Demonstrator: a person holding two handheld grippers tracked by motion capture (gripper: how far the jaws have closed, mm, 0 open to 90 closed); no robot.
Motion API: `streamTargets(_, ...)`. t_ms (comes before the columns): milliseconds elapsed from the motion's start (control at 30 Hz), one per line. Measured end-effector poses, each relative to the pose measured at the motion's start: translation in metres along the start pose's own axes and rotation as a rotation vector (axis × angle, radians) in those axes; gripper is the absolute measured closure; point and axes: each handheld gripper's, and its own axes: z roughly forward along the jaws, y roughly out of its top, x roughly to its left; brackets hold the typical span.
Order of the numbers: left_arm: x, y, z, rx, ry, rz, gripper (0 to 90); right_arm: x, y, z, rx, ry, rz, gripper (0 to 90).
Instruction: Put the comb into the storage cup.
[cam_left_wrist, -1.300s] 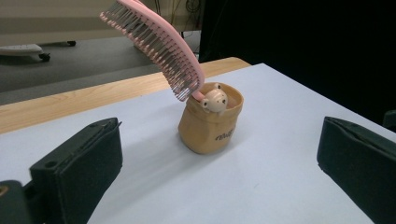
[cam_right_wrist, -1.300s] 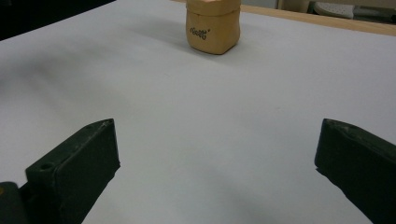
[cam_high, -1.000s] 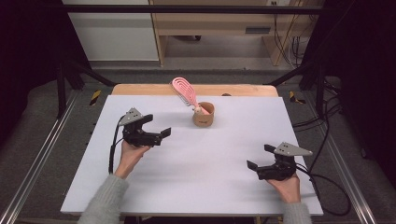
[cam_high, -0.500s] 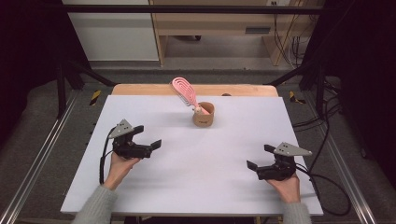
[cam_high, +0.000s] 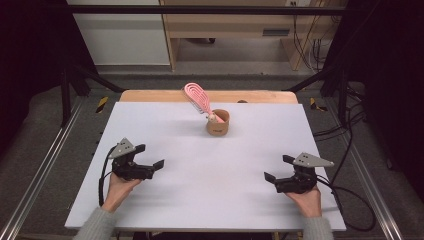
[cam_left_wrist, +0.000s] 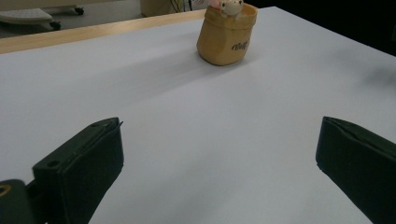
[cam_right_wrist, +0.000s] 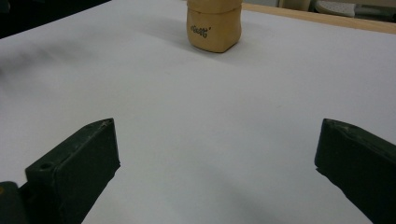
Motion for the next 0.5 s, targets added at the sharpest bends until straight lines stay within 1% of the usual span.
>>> streamTargets(100, 0.003, -0.004, -0.004, 0.002, 0.016, -0.007, 0.8, 0.0, 0.0, 0.0, 0.0, 0.003, 0.003, 0.2)
streamTargets(167, 0.007, -0.008, -0.007, 0.0, 0.019, -0.022, 0.9, 0.0, -0.001, 0.001, 0.001, 0.002, 0.001, 0.2)
streamTargets(333, 0.012, -0.015, -0.011, 0.013, 0.038, -0.024, 0.9, 0.0, -0.001, 0.001, 0.008, 0.003, 0.003, 0.2)
streamTargets(400, 0.013, -0.017, -0.014, 0.005, 0.036, -0.03, 0.9, -0.001, -0.001, 0.001, 0.007, 0.003, 0.002, 0.2)
streamTargets(500, 0.013, -0.02, -0.015, 0.01, 0.036, -0.028, 0.9, 0.0, -0.001, 0.001, 0.004, 0.004, 0.005, 0.3)
